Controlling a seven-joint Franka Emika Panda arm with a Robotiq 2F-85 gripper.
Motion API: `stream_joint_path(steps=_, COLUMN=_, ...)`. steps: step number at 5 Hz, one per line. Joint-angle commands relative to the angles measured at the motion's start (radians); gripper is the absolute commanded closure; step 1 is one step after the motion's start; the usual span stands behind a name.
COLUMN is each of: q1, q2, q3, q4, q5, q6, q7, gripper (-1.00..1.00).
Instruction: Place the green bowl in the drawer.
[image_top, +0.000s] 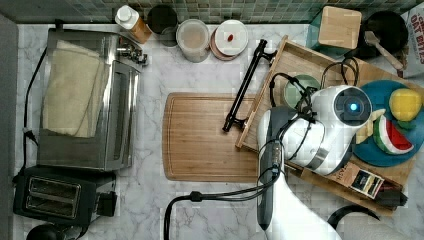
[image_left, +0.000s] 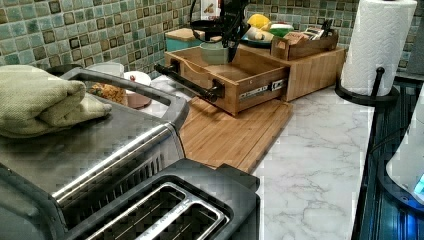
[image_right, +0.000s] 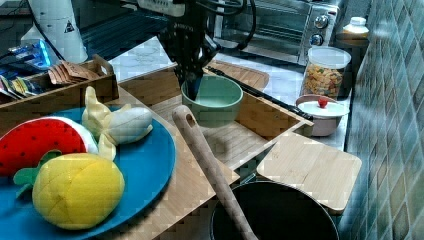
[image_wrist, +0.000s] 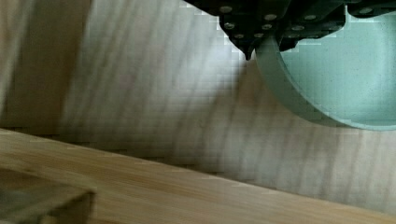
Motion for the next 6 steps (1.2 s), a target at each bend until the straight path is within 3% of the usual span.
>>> stream_joint_path(steps=1, q1=-0.013, q2=-0.047, q3=-0.016, q4=-0.108, q5=0.022, q6=0.094, q7=0.013, gripper=1.0)
stream_joint_path(steps=4, q1=-0.009, q2=0.01, q3=0.004, q4=-0.114, q5=0.053, q6=0.157, q7=0.016, gripper=1.0)
stream_joint_path(steps=5, q1=-0.01, q2=0.005, q3=0.012, q4=-0.113, q5=0.059, q6=0.14, q7=0.016, gripper=0.07)
stream_joint_path(steps=6, q1=-0.01, q2=-0.001, q3=0.012, q4=-0.104, q5=0.05, q6=0.112, q7=0.015, gripper=-1.0)
